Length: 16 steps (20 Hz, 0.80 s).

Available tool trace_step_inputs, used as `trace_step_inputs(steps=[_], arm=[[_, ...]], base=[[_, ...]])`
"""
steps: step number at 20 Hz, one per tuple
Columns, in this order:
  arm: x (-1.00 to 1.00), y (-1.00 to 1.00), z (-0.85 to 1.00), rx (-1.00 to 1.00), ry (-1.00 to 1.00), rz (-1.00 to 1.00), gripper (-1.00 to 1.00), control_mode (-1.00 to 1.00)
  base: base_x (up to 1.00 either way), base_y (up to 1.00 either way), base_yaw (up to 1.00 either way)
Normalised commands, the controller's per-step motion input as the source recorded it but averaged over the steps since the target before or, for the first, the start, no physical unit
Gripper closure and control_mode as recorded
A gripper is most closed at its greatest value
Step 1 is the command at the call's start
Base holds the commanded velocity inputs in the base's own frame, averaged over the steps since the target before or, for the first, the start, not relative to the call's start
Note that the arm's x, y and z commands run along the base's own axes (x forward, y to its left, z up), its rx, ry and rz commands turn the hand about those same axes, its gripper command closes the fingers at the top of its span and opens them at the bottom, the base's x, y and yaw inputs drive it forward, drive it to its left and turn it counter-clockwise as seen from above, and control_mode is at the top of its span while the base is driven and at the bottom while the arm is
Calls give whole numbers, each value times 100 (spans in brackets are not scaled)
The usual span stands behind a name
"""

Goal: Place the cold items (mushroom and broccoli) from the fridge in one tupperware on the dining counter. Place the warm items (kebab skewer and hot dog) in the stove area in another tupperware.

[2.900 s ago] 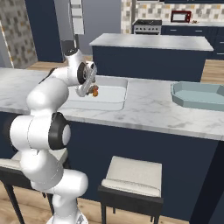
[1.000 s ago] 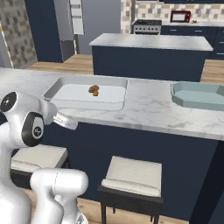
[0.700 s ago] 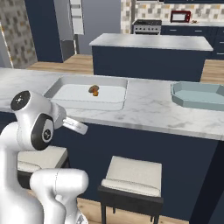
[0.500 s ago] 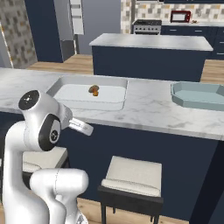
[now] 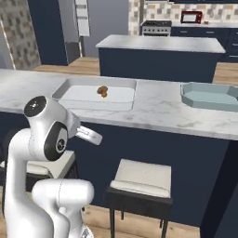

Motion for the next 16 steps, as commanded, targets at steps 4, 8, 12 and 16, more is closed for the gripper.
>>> trace_step_inputs(steps=[4,8,12,16], arm=[[0,0,0,0,0,0,-100,100],[0,0,0,0,0,0,-100,100],[0,0,0,0,0,0,-100,100],[0,0,0,0,0,0,-100,100]], base=[[-64,-37,-2],[2,-88,-14],[24,-100,-16],[36,-100,-7]])
